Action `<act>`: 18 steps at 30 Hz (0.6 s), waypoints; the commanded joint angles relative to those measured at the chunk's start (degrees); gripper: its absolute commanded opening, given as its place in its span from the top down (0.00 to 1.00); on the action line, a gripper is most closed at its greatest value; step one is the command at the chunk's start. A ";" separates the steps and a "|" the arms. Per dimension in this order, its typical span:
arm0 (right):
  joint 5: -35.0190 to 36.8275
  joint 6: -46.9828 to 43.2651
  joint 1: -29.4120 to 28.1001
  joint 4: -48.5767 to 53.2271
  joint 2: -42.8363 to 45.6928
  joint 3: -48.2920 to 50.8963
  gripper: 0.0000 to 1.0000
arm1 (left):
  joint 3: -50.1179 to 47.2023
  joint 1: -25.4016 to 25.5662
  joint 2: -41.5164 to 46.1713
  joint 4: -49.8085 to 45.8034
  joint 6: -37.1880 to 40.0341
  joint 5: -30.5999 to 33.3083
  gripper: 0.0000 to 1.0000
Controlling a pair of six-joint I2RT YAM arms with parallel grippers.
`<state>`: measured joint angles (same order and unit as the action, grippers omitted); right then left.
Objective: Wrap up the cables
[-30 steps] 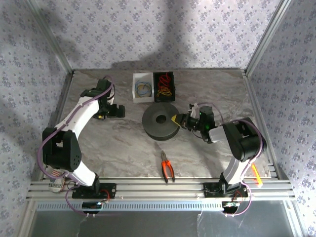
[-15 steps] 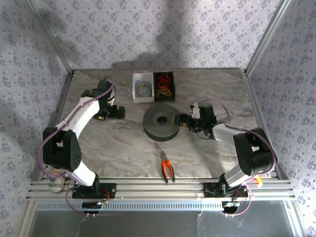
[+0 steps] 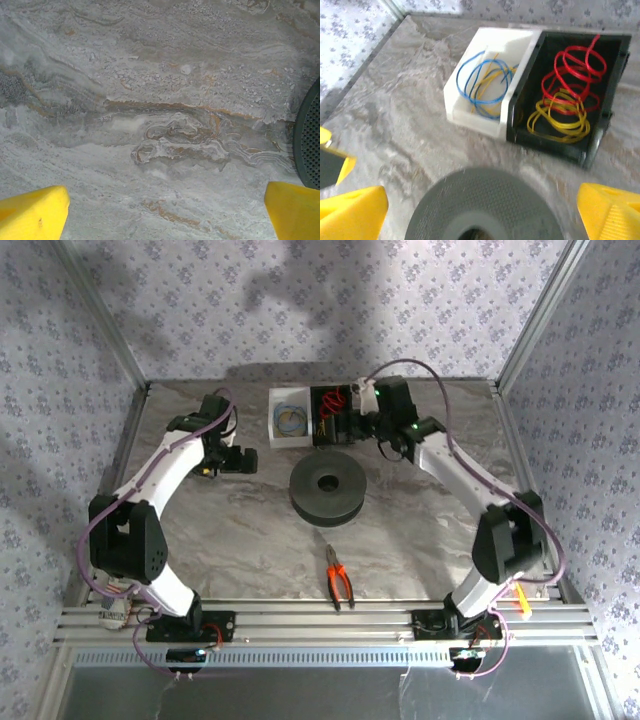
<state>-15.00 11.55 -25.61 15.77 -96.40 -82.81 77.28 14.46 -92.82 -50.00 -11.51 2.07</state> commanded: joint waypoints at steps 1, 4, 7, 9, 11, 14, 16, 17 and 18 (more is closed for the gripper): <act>2.11 -5.31 0.06 4.69 -9.33 -9.47 0.05 | 1.87 0.48 -0.52 -1.68 1.14 -1.08 0.00; 2.13 -7.12 0.51 7.53 -17.99 -19.70 0.10 | 2.01 0.48 -0.46 -1.68 1.22 -1.23 0.00; 2.25 -7.60 1.35 9.19 -24.42 -26.45 0.15 | 1.83 0.57 -0.20 -1.50 1.21 -1.37 0.00; 2.52 -7.53 1.93 9.85 -27.82 -30.40 0.28 | 1.63 0.55 -0.11 -1.26 1.29 -1.56 0.00; 2.96 -7.42 2.48 10.12 -30.52 -33.39 0.33 | 1.31 0.57 -0.25 -0.56 1.31 -2.01 0.00; 3.49 -7.51 3.01 10.06 -33.73 -36.96 0.33 | 1.28 0.57 -1.24 -0.28 1.40 -2.07 0.00; 3.62 -7.46 3.20 10.58 -36.10 -39.91 0.33 | 1.49 0.58 -1.90 -0.26 1.48 -2.22 0.00; 3.87 -7.43 3.23 11.08 -37.55 -41.77 0.33 | 1.69 0.57 -2.25 -0.28 1.57 -2.24 0.00; 4.13 -7.37 3.20 11.65 -38.73 -43.37 0.33 | 1.89 0.57 -2.52 -0.34 1.65 -2.32 0.00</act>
<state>-12.10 4.86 -22.44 25.30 -132.51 -121.73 77.34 14.72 -93.95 -49.89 -10.98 0.73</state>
